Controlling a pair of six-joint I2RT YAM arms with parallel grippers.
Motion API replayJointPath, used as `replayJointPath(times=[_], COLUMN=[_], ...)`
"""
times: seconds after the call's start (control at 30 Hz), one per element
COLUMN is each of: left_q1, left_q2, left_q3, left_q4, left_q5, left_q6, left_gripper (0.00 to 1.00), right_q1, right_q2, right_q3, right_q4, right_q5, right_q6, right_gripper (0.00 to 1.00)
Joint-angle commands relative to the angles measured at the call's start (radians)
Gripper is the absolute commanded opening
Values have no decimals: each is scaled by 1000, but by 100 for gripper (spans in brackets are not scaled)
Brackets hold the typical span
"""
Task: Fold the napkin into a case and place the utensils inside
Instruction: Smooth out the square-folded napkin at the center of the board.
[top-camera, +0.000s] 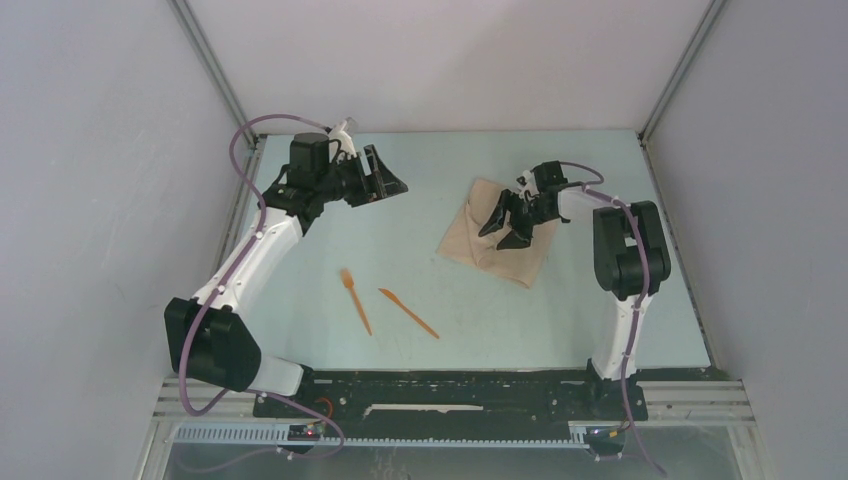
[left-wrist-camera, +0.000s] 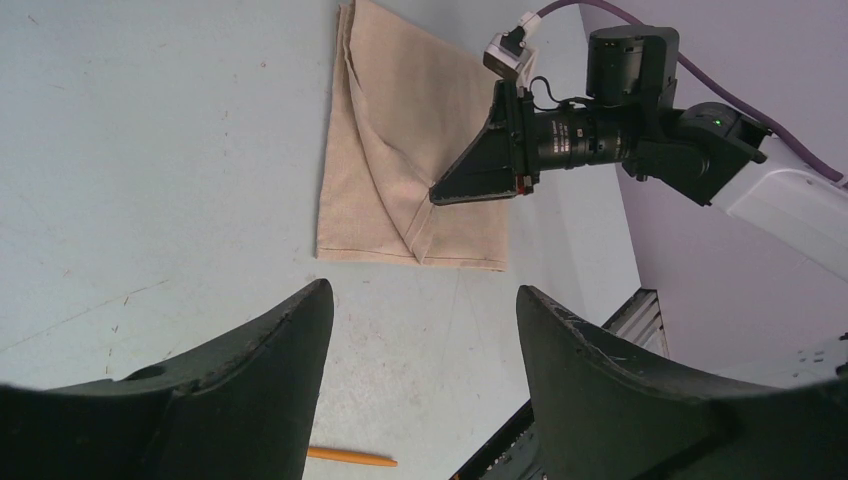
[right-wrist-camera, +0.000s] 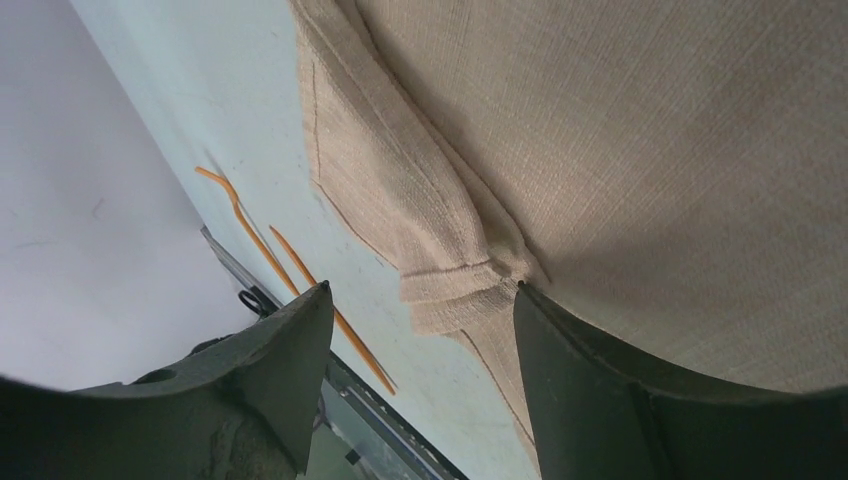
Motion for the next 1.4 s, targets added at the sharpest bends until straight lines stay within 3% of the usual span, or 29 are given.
replayJointPath(times=[0.0, 0.3, 0.4, 0.63, 0.93, 1.07, 1.2, 1.37], left_q1=[9, 9, 10, 9, 2, -7, -15, -23], left_q2=[-20, -25, -27, -27, -6, -4, 11, 32], left_q3=[-2, -2, -2, -2, -6, -8, -11, -5], left_q4=[29, 29, 28, 29, 35, 38, 36, 19], left_q5=[0, 10, 11, 15, 18, 16, -5, -25], left_q6=[-2, -7, -7, -9, -15, -14, 2, 19], left_gripper=[74, 74, 74, 74, 74, 74, 74, 74], right_q1=[12, 143, 215, 325, 212, 178, 184, 205], right_q2=[23, 30, 44, -38, -276, -310, -178, -40], right_q3=[5, 72, 170, 333, 19, -130, -102, -35], right_q4=[83, 139, 64, -260, -301, -95, 171, 280], right_q5=[-39, -41, -6, 330, 452, 240, 51, -1], right_q6=[50, 104, 80, -114, -108, -46, 105, 198], right_gripper=[73, 72, 72, 78, 75, 69, 57, 53])
